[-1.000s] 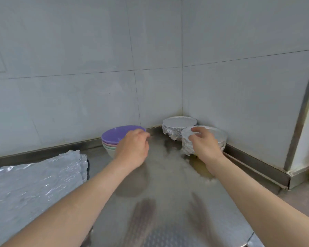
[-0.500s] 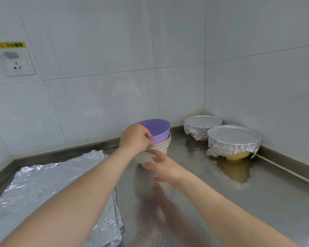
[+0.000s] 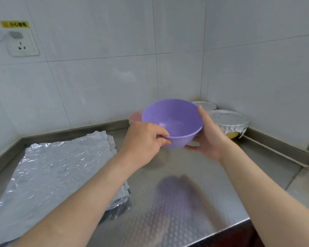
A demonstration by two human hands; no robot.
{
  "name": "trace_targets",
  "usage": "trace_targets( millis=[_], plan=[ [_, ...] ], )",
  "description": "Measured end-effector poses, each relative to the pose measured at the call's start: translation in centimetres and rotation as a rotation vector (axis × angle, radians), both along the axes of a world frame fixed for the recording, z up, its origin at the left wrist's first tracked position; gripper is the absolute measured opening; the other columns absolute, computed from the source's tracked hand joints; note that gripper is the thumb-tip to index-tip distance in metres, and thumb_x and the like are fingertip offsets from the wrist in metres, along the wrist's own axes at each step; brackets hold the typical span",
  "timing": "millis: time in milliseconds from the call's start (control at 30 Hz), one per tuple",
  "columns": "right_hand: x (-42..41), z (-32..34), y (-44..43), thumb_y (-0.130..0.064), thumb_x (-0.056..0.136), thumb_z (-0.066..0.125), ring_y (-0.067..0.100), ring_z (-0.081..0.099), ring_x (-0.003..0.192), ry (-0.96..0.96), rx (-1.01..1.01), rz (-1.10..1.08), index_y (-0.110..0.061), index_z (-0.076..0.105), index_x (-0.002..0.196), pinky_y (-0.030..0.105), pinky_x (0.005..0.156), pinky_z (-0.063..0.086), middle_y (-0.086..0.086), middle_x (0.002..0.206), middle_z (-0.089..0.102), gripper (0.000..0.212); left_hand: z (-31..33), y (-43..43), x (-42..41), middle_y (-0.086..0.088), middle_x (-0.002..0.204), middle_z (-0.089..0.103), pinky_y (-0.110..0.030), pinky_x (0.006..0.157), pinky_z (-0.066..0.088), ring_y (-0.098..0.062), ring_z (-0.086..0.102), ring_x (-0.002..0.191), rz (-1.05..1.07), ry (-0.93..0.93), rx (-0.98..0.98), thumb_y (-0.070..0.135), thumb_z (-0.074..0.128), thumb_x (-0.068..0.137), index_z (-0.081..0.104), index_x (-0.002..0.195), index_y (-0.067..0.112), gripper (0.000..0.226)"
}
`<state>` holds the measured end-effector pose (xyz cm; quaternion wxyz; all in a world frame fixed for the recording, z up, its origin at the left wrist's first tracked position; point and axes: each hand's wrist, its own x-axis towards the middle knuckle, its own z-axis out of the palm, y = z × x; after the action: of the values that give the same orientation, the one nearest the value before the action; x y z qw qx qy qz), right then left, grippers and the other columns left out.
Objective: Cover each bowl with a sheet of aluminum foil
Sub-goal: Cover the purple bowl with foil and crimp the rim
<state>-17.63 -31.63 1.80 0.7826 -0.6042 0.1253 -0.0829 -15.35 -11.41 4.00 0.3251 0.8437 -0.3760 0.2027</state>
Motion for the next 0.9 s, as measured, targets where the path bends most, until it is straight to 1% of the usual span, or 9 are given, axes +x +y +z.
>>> trace_targets(
  millis=[67,200,300,367,433,533,633,767,900],
  plan=[
    [-2.4,-0.5,-0.1,-0.055,0.09,0.056,0.022,0.064,0.1,0.156,-0.247,-0.018,-0.022,0.061,0.117,0.042,0.083,0.054,0.001,0.109,0.068,0.044,-1.5,0.2,-2.1,-0.002,0.073,0.07,-0.036,0.073,0.042,-0.02,0.058,0.075,-0.017,0.025,0.051,0.016,0.077,0.077,0.077,0.081,0.014,0.004],
    [-5.4,-1.3,0.7,-0.017,0.099,0.044,0.031,0.069,0.067,0.329,-0.363,-0.047,-0.008,0.049,0.117,0.021,0.039,0.046,0.013,0.081,0.065,0.021,-4.2,-0.3,-4.1,-0.002,0.079,0.071,-0.032,0.074,0.044,-0.022,0.059,0.082,-0.012,0.14,0.095,0.016,0.071,0.082,0.076,0.086,0.012,0.007],
    [-6.4,-2.5,0.5,-0.008,0.096,0.042,0.034,0.067,0.075,0.378,-0.289,-0.147,-0.007,0.046,0.119,0.032,0.049,0.058,0.018,0.091,0.063,0.023,-5.9,-0.9,-5.2,-0.005,0.101,0.072,-0.035,0.089,0.046,-0.025,0.061,0.101,-0.053,0.163,0.16,0.009,0.063,0.088,0.075,0.1,0.012,0.017],
    [-6.4,-2.8,1.1,-0.008,0.096,0.045,0.035,0.066,0.084,0.412,-0.275,-0.18,-0.006,0.047,0.123,0.038,0.059,0.059,0.02,0.096,0.064,0.027,-6.2,0.5,-6.1,-0.004,0.126,0.064,-0.026,0.105,0.036,-0.02,0.053,0.121,-0.068,0.141,0.163,0.006,0.058,0.091,0.071,0.114,0.014,0.027],
    [-6.5,-2.6,0.9,-0.012,0.096,0.048,0.034,0.066,0.088,0.412,-0.273,-0.221,-0.008,0.049,0.124,0.041,0.061,0.058,0.019,0.104,0.064,0.028,-5.8,2.1,-6.6,0.002,0.138,0.055,-0.018,0.106,0.028,-0.014,0.046,0.128,-0.061,0.095,0.165,0.009,0.057,0.093,0.065,0.123,0.019,0.033],
    [-5.7,-1.6,1.9,-0.018,0.095,0.052,0.031,0.063,0.089,0.347,-0.336,-0.253,-0.008,0.053,0.122,0.04,0.066,0.055,0.017,0.112,0.061,0.029,-5.3,6.8,-6.3,0.011,0.127,0.062,-0.029,0.098,0.042,-0.014,0.055,0.116,0.08,0.082,0.169,0.02,0.059,0.093,0.068,0.117,0.025,0.027],
    [-5.4,-1.1,3.6,-0.021,0.092,0.053,0.035,0.054,0.103,0.314,-0.698,-0.352,-0.003,0.053,0.124,0.046,0.088,0.047,0.013,0.108,0.056,0.037,-5.3,12.6,-5.0,0.012,0.114,0.067,-0.032,0.091,0.046,-0.015,0.06,0.107,0.306,0.201,0.24,0.033,0.058,0.093,0.07,0.108,0.029,0.02],
    [-6.2,0.1,7.9,-0.017,0.086,0.047,0.036,0.051,0.116,-0.013,-1.066,-0.458,-0.007,0.044,0.139,0.04,0.091,0.041,0.018,0.126,0.058,0.054,-6.5,15.9,-4.3,0.011,0.122,0.064,-0.027,0.094,0.043,-0.016,0.054,0.119,0.399,0.354,0.431,0.051,0.061,0.086,0.059,0.126,0.031,0.045],
    [-5.6,-0.9,14.0,-0.012,0.089,0.05,0.025,0.058,0.106,-0.178,-1.187,-0.07,-0.022,0.054,0.134,0.028,0.084,0.042,0.005,0.121,0.064,0.046,-8.2,16.3,-3.9,0.007,0.124,0.063,-0.028,0.092,0.045,-0.02,0.054,0.119,0.399,0.329,0.463,0.058,0.064,0.08,0.054,0.132,0.029,0.061]
  ],
)
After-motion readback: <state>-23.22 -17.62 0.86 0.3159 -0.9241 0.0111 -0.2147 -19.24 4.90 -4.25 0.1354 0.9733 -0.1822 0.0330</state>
